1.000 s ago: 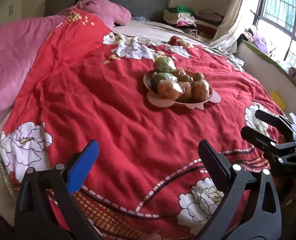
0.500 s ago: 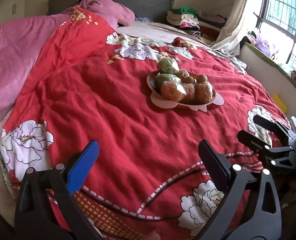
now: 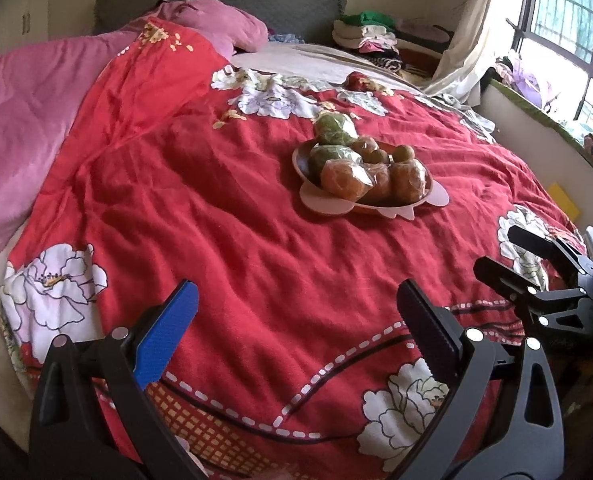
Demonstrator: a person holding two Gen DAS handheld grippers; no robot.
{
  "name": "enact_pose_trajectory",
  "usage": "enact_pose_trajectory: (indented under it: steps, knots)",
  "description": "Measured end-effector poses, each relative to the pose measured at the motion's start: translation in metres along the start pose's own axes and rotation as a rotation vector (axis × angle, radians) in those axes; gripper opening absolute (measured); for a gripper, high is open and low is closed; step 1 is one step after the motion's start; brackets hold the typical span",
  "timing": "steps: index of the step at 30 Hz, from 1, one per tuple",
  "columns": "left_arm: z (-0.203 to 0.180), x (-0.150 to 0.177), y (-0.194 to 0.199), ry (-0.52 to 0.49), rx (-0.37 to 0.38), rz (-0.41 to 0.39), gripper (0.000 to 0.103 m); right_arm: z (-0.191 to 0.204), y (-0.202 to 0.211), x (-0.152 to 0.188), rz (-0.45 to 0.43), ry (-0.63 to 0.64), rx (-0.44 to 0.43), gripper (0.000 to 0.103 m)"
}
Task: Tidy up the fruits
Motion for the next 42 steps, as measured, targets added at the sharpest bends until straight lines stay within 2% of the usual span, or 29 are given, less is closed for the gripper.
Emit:
enact_pose_trajectory:
  steps: [42]
  knots:
    - [0.0010,-0.0015,0.0002,-0.004,-0.009,0.005,0.093,-0.0021,-0.0031,0.0026,0.012,0.005,0.005,0.098]
Point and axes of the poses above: each gripper's, at about its wrist camera, not at the fingertips, and y roughly against the way its jaws point, z to its left, x to its underside, the point moved 6 cm from there along -y, roughly the way its jaws point, and after that the axes turned 12 degrees about -x, right-handed, at the moved point
